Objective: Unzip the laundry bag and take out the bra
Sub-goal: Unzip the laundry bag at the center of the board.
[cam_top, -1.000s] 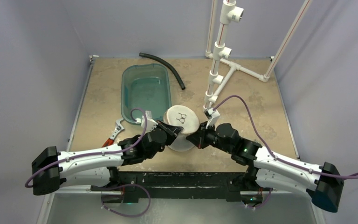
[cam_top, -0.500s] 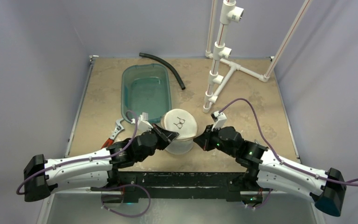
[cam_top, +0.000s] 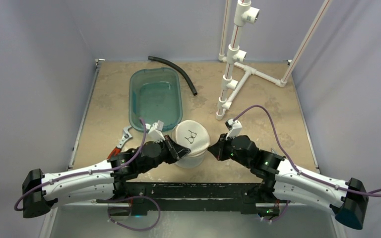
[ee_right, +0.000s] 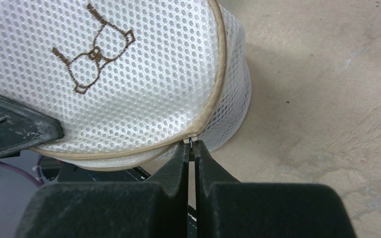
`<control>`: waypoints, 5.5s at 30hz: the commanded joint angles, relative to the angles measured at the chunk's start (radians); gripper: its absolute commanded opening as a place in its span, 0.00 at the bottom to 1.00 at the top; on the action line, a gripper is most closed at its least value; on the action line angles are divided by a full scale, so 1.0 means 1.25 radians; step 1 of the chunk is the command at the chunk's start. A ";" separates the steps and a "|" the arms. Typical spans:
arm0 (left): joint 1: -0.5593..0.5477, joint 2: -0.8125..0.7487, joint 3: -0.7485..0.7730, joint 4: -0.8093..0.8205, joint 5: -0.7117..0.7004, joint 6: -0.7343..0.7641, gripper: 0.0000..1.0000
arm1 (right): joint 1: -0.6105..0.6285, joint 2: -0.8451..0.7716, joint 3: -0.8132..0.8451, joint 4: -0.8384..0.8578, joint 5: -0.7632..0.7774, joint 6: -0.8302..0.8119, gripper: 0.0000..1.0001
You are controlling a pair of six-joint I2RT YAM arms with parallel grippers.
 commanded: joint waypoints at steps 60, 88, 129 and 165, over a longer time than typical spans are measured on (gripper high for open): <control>0.001 -0.093 0.065 -0.045 0.246 0.393 0.00 | -0.289 0.074 -0.134 0.407 -0.666 -0.021 0.52; 0.000 -0.178 -0.136 0.085 0.030 -0.041 0.86 | -0.289 -0.160 -0.084 0.272 -0.287 0.220 0.00; 0.002 0.298 0.002 0.371 -0.100 -0.131 0.36 | -0.288 -0.271 -0.133 0.111 -0.295 0.133 0.00; 0.004 0.272 0.146 0.161 -0.289 -0.211 0.00 | -0.259 -0.109 0.107 -0.104 -0.397 -0.093 0.57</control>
